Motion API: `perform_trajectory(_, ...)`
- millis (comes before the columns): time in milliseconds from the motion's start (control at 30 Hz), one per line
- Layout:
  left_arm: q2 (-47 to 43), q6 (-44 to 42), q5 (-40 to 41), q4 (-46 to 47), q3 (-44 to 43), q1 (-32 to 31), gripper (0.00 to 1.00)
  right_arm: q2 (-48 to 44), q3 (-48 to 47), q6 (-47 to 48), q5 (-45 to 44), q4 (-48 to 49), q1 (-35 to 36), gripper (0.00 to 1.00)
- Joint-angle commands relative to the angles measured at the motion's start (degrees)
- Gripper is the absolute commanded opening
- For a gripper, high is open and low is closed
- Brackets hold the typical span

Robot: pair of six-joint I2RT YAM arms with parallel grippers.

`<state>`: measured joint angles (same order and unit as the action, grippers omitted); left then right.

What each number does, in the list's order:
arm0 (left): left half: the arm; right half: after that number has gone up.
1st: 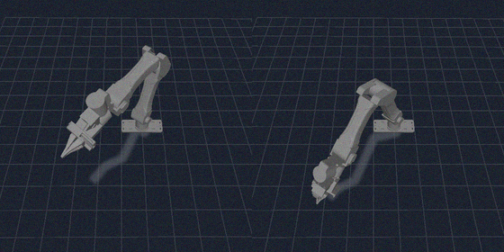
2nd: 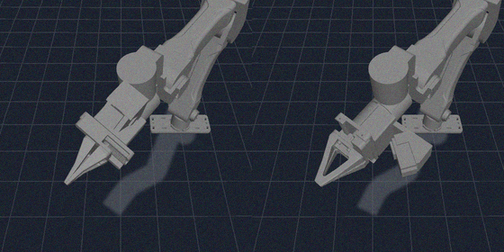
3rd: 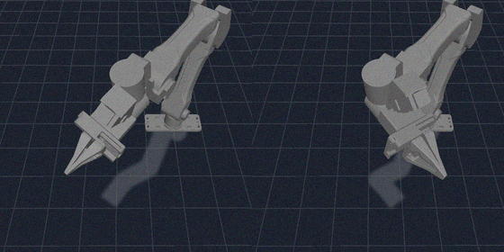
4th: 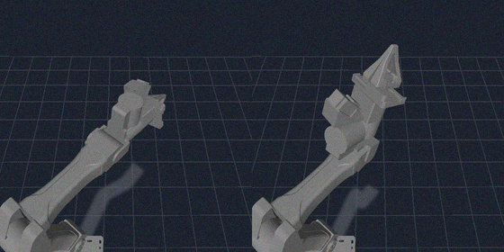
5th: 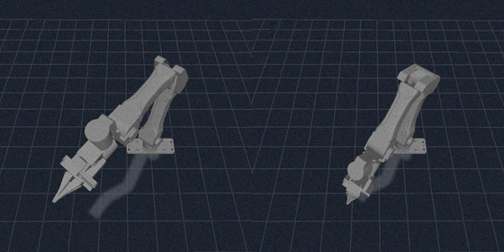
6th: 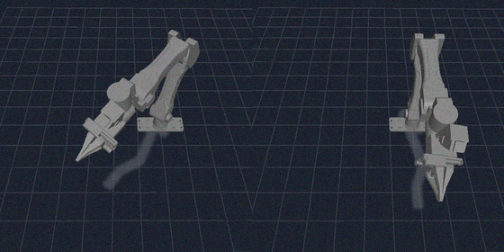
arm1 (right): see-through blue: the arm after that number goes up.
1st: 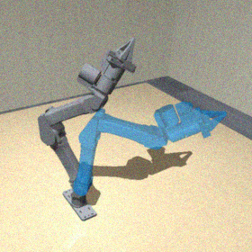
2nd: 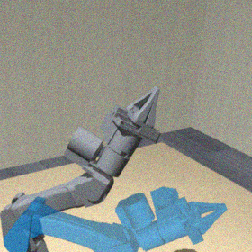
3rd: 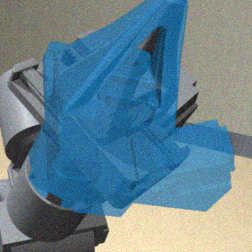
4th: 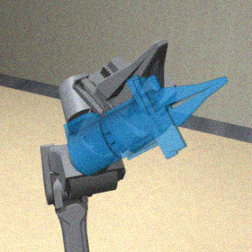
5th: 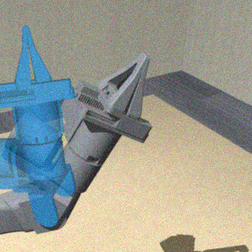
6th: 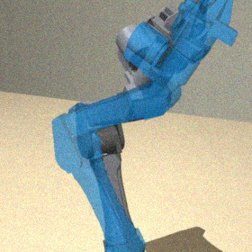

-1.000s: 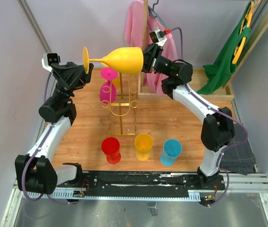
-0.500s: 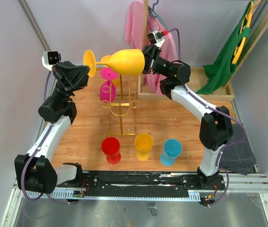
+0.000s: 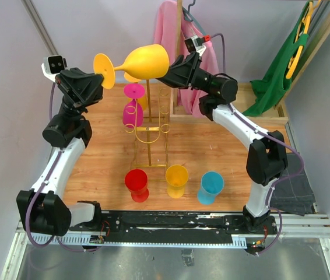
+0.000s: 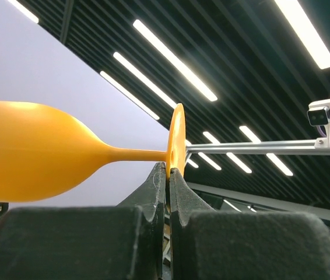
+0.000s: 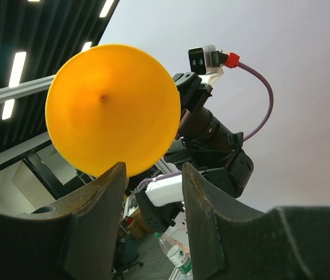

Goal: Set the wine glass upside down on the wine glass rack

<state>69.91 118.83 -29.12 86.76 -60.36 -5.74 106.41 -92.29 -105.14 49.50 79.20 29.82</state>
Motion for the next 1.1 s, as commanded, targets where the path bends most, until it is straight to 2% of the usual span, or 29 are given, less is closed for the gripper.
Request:
perform_trajectory(0,0.53,12.95,2.32,2.98,-4.73,1.13,0.0,-3.82,0.58,1.51,2.06,1.9,-1.68,0.46)
perform_trajectory(100,0.45,12.12,2.45,1.93,-6.32,2.42,0.0,-5.62,2.12,3.36,2.56,-0.18,-2.7,0.49)
perform_trajectory(267,0.27,10.13,0.86,0.4,-6.05,5.56,0.0,-8.81,4.4,5.28,4.0,-2.61,-4.33,0.5)
perform_trajectory(633,-1.63,1.14,-6.4,-9.52,-2.14,14.31,0.0,-14.24,8.0,8.26,6.64,-5.61,-5.83,0.49)
perform_trajectory(1067,-0.95,-10.04,-11.19,-23.72,-5.88,21.01,0.0,-16.82,10.54,8.89,7.75,-6.32,-5.84,0.49)
